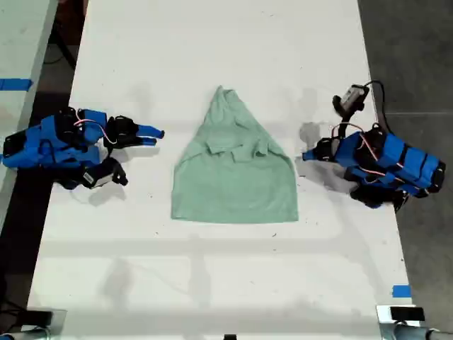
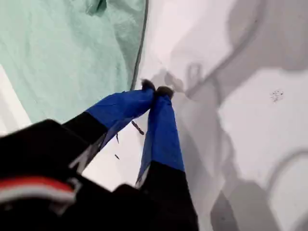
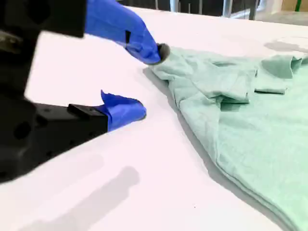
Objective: Fold t shirt
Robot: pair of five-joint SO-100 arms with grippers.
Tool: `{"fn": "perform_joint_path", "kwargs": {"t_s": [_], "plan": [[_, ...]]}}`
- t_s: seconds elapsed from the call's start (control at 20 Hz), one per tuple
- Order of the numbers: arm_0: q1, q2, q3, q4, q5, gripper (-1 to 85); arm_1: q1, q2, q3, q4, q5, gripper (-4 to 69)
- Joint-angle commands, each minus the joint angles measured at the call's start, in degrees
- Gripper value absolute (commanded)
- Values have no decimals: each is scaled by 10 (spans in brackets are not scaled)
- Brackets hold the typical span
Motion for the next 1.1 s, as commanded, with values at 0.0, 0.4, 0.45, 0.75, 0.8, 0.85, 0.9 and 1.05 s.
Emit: {"fn": "perform_joint_path", "kwargs": {"t_s": [0.0,0.4,0.45,0.75,0.8,0.85,0.9,1.05], "plan": [[-150,5,0,8,41,-3,-33,4,-77,43,89,2],[-149,5,2,6,41,-3,-202,-294,-272,15,221,68],[-149,5,2,5,41,-3,-224,-315,-247,-11,242,174],[-149,5,2,4,41,-3,-286,-420,-154,-182,284,281],[-149,5,2,5,41,-3,-290,-441,-148,-195,294,280],[-149,5,2,5,41,-3,-294,-461,-143,-207,302,279],[-148,5,2,5,41,-3,-294,-484,-138,-229,305,276],[-149,5,2,5,41,-3,-292,-619,-176,-273,300,272]]}}
